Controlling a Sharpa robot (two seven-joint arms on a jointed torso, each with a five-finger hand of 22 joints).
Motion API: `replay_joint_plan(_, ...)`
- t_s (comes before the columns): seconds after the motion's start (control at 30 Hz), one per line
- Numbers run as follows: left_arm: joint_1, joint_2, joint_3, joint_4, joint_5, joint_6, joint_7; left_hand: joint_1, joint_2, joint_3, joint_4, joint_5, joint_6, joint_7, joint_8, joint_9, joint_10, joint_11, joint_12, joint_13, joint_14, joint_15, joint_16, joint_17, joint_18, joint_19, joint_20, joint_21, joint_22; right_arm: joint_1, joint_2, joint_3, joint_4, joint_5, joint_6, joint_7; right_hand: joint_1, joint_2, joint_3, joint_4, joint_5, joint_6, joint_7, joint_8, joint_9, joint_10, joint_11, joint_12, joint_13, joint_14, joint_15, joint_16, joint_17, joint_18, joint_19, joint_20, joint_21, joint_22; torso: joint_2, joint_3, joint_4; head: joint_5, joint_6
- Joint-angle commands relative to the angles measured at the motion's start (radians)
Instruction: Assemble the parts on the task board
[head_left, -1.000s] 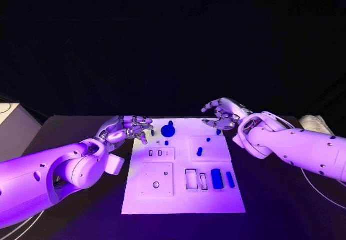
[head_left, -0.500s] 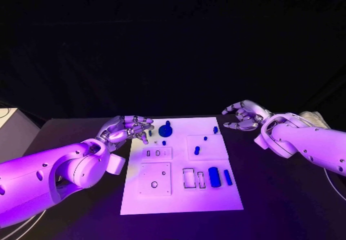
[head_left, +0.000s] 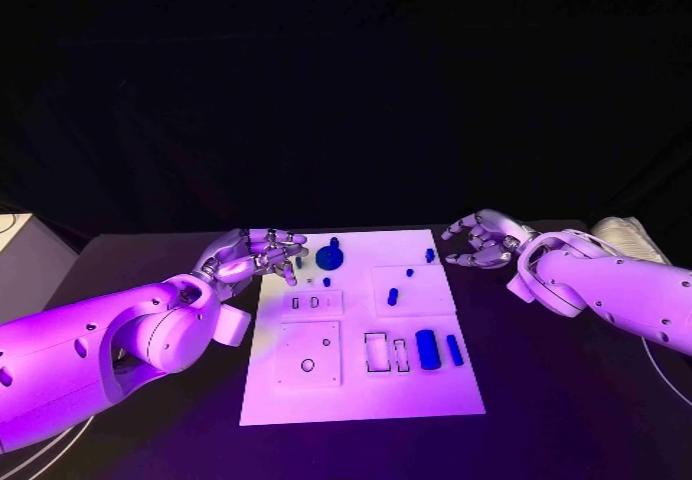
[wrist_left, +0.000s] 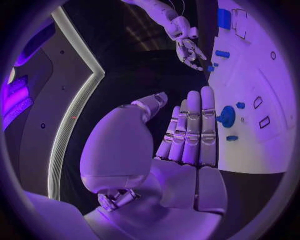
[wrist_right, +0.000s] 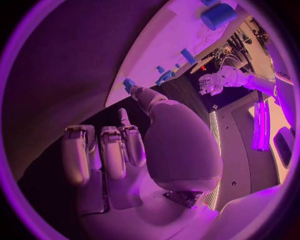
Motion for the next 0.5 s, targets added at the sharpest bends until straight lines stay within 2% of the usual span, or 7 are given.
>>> replay_joint_plan(0.03, -0.001, 0.0, 0.0, 0.0, 0.003, 0.021, 0.014, 0.0, 0.006, 0.001, -0.007, -0.005, -0.004, -0.001, -0.003, 0.001, -0.006, -0.001, 0.0, 0.001, -0.002, 0.001, -0.005, -0.001, 0.006, -0.009, -0.002, 0.004, -0.001, -0.002, 0.013, 0.0, -0.012, -0.015, -0.021, -0.031, -0.009, 0.015, -0.001, 0.008, 0.01, 0.012, 0.0, 0.009, 0.0, 0.008, 0.002, 0.007, 0.178, 0.104, 0.009, 0.005, 0.257, -0.017, 0.072, 0.01, 0.007, 0.195, 0.0, -0.0021, 0.0016, 0.0, -0.003)
replay_joint_plan(0.27, -0.001, -0.001, 0.0, 0.0, 0.003, 0.021, 0.013, 0.0, 0.006, 0.001, -0.007, -0.005, -0.004, -0.001, -0.003, 0.001, -0.006, -0.001, 0.0, 0.001, -0.002, 0.001, -0.005, -0.001, 0.006, -0.009, -0.002, 0.004, -0.001, -0.004, 0.037, -0.001, -0.024, -0.013, -0.027, -0.048, -0.015, 0.018, 0.0, 0.013, 0.014, 0.016, -0.001, 0.011, 0.0, 0.013, 0.002, 0.011, 0.182, 0.104, 0.009, 0.005, 0.258, -0.017, 0.072, 0.01, 0.006, 0.194, 0.001, -0.0009, 0.0002, 0.001, -0.01)
replay_joint_plan(0.5, 0.0, 0.0, 0.0, 0.0, 0.003, 0.019, 0.012, 0.0, 0.006, 0.001, -0.007, -0.005, -0.004, -0.001, -0.003, 0.001, -0.006, -0.001, 0.0, 0.001, -0.002, 0.001, -0.005, -0.001, 0.006, -0.009, -0.002, 0.004, -0.001, -0.005, 0.053, -0.003, -0.03, -0.019, -0.011, -0.059, -0.017, 0.021, 0.002, 0.016, 0.014, 0.022, -0.002, 0.014, 0.001, 0.016, 0.001, 0.013, 0.184, 0.104, 0.008, 0.005, 0.258, -0.017, 0.073, 0.009, 0.007, 0.196, 0.001, -0.0023, 0.0014, 0.001, -0.014)
